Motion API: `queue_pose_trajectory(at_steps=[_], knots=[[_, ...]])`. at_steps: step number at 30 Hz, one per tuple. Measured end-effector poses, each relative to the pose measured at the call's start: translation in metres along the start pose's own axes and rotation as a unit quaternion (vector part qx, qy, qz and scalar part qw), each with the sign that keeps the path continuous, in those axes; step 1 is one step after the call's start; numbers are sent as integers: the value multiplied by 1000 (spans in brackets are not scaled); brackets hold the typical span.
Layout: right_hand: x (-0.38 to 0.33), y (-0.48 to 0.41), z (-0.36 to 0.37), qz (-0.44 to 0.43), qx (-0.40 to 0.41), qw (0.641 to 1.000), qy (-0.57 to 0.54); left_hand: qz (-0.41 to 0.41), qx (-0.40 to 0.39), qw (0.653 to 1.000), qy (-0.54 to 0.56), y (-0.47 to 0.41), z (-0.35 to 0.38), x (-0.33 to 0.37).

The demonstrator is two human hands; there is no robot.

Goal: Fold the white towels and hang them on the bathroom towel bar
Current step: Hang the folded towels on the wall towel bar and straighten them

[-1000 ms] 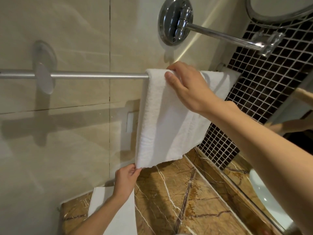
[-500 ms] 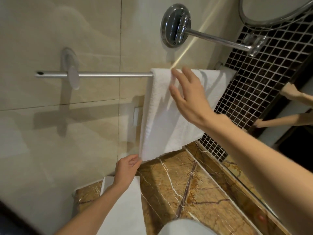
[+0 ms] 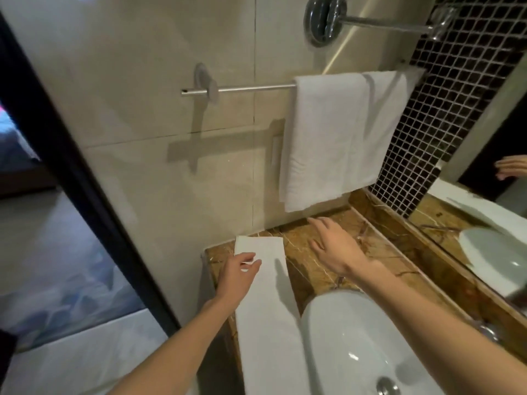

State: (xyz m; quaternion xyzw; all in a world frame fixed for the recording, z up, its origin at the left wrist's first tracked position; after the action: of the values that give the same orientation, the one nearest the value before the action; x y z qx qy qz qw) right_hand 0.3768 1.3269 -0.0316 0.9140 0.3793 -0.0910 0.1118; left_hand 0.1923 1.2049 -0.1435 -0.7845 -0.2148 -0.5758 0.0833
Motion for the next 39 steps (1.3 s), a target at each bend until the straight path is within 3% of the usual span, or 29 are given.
queue_pose_trajectory(at_steps=[10, 15, 22, 25, 33, 36, 39], knots=[[-20, 73, 95, 56, -65, 991, -106, -71, -71, 995, 14, 100, 20, -44], [-12, 128, 144, 117, -127, 978, -118, -103, -81, 991, 14, 156, 26, -95], [2, 186, 202, 174, -211, 948, -164, -149, -105, 983, 26, 192, 55, -107], [8, 188, 216, 181, -222, 940, -184, -171, -126, 977, -2, 194, 67, -108], [10, 145, 250, 149, -215, 933, -248, -177, -88, 979, -43, 164, 66, -119], [22, 118, 251, 193, -157, 898, -363, -185, -60, 981, -29, 152, 67, -124], [32, 104, 266, 239, -151, 847, -450, -204, -14, 979, -13, 146, 63, -131]])
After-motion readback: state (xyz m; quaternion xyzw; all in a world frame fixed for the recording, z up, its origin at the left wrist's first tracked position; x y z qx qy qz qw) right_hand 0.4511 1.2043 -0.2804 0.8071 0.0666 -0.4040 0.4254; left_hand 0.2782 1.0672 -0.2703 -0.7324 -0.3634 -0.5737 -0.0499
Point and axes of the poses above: each hand's wrist, its own y-axis away from the middle knuckle, its own z-axis out of the palm, x = y × z, the point moved 9 cm from there along -y, towards the middle knuckle, and after that the axes turned 13 degrees about -x, right-handed, at the moved point
